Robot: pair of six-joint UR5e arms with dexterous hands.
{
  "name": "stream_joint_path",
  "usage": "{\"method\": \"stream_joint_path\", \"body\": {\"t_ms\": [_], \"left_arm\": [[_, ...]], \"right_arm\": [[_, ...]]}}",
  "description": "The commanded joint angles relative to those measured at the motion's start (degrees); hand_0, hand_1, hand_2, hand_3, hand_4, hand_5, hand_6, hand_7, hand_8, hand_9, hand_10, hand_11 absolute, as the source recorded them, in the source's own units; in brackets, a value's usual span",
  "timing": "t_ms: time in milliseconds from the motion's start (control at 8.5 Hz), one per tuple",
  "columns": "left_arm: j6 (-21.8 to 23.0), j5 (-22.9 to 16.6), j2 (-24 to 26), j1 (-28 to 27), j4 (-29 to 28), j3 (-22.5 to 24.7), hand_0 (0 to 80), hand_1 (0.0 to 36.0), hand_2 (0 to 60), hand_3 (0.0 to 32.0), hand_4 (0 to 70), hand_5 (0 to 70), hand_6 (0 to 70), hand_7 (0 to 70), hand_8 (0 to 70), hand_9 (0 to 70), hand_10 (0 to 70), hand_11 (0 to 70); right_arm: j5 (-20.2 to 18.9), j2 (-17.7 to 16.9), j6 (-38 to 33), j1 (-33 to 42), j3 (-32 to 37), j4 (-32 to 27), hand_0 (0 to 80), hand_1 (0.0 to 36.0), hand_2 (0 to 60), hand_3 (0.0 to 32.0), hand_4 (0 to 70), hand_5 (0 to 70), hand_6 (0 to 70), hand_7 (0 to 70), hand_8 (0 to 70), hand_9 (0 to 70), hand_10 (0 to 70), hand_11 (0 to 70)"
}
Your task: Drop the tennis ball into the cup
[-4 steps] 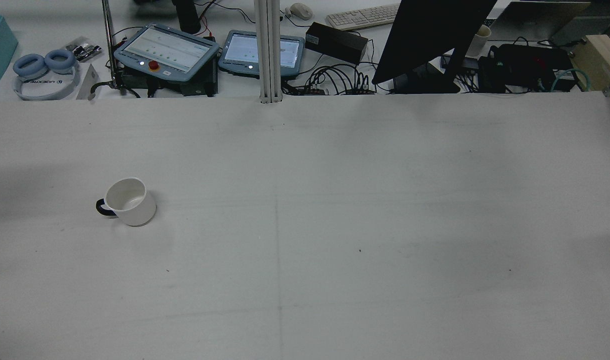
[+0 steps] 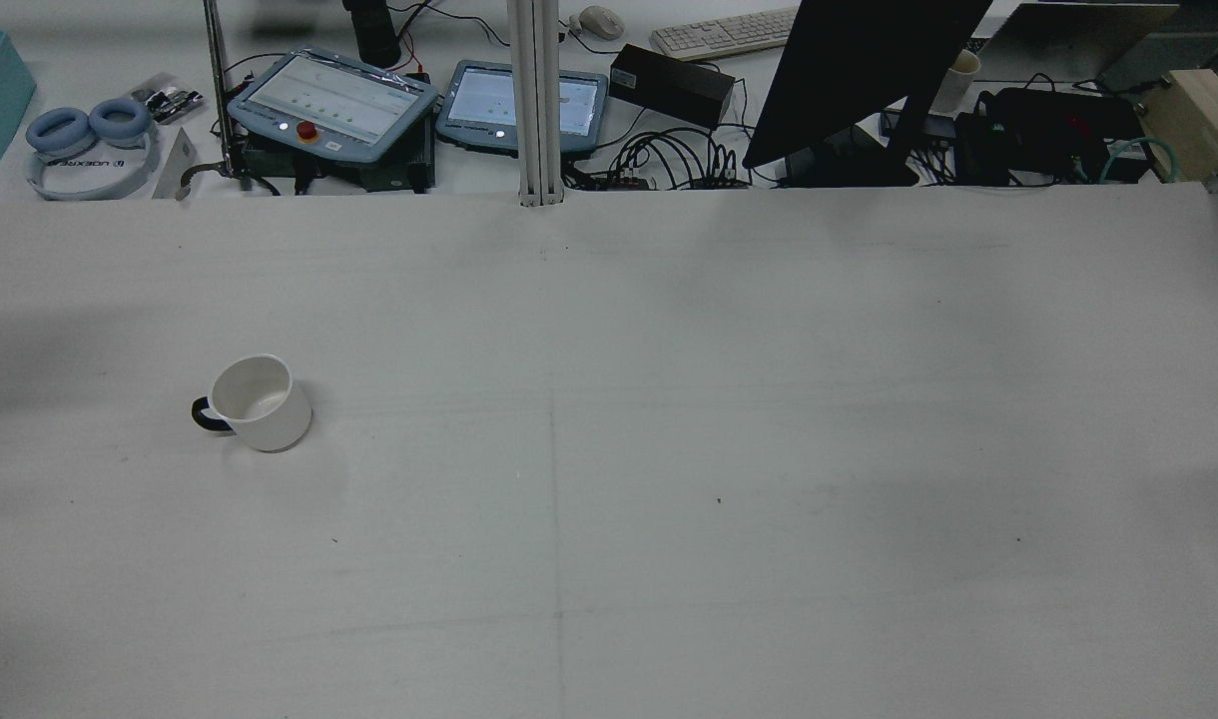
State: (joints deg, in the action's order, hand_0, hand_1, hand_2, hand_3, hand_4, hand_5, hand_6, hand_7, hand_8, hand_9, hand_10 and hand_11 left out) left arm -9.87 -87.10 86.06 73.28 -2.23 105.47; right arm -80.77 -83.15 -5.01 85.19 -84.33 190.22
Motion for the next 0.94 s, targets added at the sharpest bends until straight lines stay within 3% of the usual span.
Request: {"method": "stream_joint_path", "body": {"t_ms": [0,235,471,824], "left_arm": [[0.0,0.4,2.2,-13.0,-3.6,-0.7,80.0,36.0,52.1,0.0,32.1,33.8,70.0,70.0,50.0,64.0,41.5,61.2],[-0.1,0.9,8.4,-20.8,0.3,-2.4,80.0,36.0,53.5,0.0,34.0,33.3,70.0,70.0,50.2,64.2,41.2,60.7],[-0.1,0.9,12.4,-23.2,2.3,-3.6,80.0,36.0,53.4,0.0,34.4,33.2,70.0,70.0,50.7,64.9,41.8,61.4],[-0.2,2.2,12.6,-26.6,1.5,-5.1,80.0,36.0,52.0,0.0,33.9,31.3,70.0,70.0,50.2,64.3,41.4,60.9]], "right_arm": [[0.0,0.0,0.0,0.1,0.0,0.1,0.0,0.0,0.0,0.0,0.0,0.0,0.0,0.0,0.0,0.0,0.0,0.0],[0.0,0.0,0.0,0.0,0.0,0.1,0.0,0.0,0.0,0.0,0.0,0.0,0.0,0.0,0.0,0.0,0.0,0.0],[0.0,0.0,0.0,0.1,0.0,0.1,0.0,0.0,0.0,0.0,0.0,0.0,0.0,0.0,0.0,0.0,0.0,0.0],[0.0,0.0,0.0,0.0,0.0,0.1,0.0,0.0,0.0,0.0,0.0,0.0,0.0,0.0,0.0,0.0,0.0,0.0]]}}
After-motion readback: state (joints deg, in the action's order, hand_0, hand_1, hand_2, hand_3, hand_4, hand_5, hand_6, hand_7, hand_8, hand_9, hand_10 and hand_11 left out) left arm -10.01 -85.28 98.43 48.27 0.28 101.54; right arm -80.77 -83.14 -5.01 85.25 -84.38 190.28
